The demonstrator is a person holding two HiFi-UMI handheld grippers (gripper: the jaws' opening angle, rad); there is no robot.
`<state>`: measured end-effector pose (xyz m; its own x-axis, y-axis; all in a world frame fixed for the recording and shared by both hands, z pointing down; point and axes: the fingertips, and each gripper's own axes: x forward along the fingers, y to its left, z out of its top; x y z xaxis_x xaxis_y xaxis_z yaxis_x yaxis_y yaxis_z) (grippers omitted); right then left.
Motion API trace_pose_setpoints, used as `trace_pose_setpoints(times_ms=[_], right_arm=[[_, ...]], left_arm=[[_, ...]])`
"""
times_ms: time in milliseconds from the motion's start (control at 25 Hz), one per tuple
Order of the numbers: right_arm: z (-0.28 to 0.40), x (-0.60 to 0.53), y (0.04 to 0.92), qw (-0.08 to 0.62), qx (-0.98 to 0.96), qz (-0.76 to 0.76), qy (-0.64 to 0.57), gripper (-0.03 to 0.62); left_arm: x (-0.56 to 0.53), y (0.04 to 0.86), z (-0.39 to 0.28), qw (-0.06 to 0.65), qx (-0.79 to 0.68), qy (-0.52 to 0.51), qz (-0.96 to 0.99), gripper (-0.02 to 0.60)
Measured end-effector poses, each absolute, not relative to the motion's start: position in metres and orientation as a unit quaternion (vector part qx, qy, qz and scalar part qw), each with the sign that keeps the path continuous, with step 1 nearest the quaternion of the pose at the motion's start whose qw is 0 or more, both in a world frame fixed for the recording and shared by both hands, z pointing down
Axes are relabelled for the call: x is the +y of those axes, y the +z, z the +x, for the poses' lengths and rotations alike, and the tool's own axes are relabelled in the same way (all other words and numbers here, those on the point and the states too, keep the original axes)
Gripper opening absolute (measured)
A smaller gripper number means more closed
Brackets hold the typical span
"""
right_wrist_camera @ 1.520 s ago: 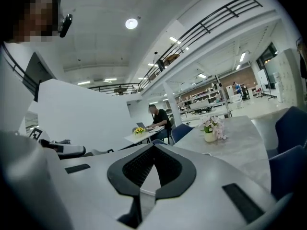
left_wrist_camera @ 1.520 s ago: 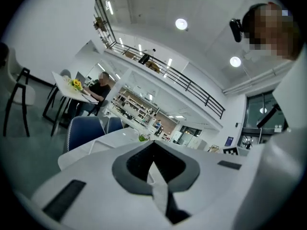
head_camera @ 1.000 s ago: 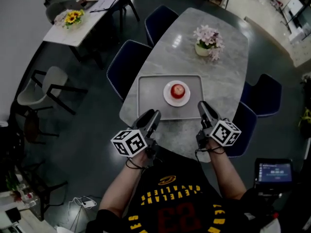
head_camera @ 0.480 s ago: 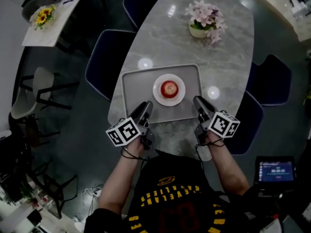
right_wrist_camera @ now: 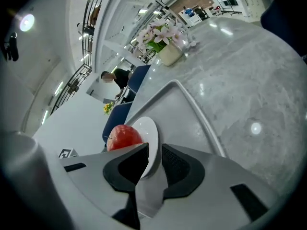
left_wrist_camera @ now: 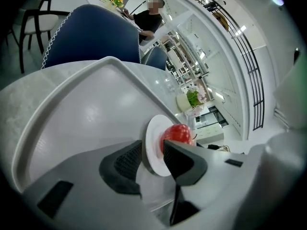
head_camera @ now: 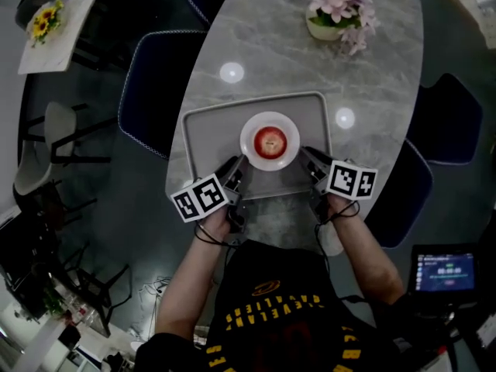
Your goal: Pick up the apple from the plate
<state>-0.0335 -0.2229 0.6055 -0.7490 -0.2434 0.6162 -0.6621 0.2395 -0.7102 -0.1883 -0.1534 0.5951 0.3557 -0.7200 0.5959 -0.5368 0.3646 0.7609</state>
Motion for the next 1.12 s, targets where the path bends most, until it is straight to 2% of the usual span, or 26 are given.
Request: trace_pose_setpoints(times_ms=[480, 1040, 1120], right_arm=[[-0.044, -0.209, 0.61, 0.198, -0.711, 0.294, 0.607, 0.074], [-0.055, -0.202, 0.609, 0.19, -0.711, 0.28, 0.616, 0.059], [-0.053, -0.2, 0.611, 0.187, -0.709, 0.283, 0.618, 0.04]], left_arm=[[-0.149, 0.604, -0.191, 0.667, -0.54, -0.081, 0.507, 0.127], [-0.153, 0.603, -0.176, 0.669, -0.521, -0.062, 0.525, 0.126], [-0.15, 0.607, -0.175, 0.671, -0.526, -0.058, 0.52, 0.081]])
